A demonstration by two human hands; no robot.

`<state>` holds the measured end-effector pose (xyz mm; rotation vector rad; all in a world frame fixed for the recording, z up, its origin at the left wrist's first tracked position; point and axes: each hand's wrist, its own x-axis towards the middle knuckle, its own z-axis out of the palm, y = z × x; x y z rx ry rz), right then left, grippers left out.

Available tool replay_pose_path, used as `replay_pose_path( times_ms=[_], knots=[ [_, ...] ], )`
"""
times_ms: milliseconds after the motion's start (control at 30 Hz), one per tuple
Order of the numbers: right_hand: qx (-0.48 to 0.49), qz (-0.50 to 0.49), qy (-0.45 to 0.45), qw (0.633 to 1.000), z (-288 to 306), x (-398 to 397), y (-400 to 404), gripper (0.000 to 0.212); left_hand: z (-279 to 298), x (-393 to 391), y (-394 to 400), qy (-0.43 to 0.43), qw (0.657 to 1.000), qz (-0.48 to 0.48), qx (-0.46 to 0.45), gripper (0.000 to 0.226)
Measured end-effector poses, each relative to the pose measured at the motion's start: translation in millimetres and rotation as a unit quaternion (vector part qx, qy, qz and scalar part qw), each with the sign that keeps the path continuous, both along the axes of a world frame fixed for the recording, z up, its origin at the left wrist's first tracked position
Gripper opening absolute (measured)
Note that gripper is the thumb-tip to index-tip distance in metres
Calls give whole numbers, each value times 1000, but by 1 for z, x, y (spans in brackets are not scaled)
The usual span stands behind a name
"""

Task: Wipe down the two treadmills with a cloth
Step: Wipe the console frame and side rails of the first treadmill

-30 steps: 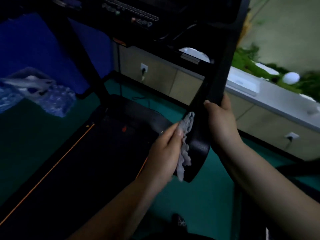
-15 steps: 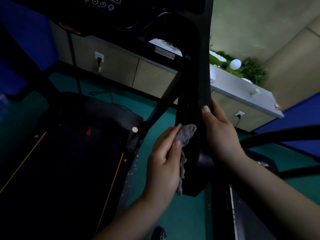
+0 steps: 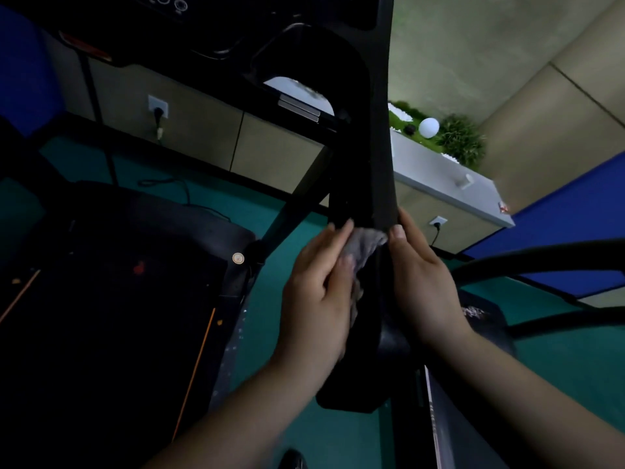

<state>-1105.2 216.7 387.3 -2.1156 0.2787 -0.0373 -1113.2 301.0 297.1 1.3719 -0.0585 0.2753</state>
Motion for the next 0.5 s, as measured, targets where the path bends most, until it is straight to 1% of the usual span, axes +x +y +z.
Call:
replay_pose_path(
  times_ms=[67, 167, 267, 333, 400, 500],
  knots=[
    [2, -1, -2, 1000, 1, 1, 1, 33, 8, 41, -4, -16, 1000, 6, 20, 39],
    [12, -9, -2, 1000, 1, 0, 1, 32, 4, 88, -10, 15, 1000, 3, -20, 45],
    [21, -10, -3, 1000, -1, 0, 1, 34, -14, 70, -14, 65, 996, -23, -51, 49],
    [31, -16, -3, 999, -2, 1, 0, 34, -22, 38, -15, 70, 994, -36, -74, 50],
    [44, -15, -3, 999, -3, 2, 1, 36, -12, 25, -13, 40, 997, -29, -59, 49],
    [54, -10, -6, 998, -4, 3, 2, 37, 10, 71, -12, 16, 1000, -6, 5, 47]
  ],
)
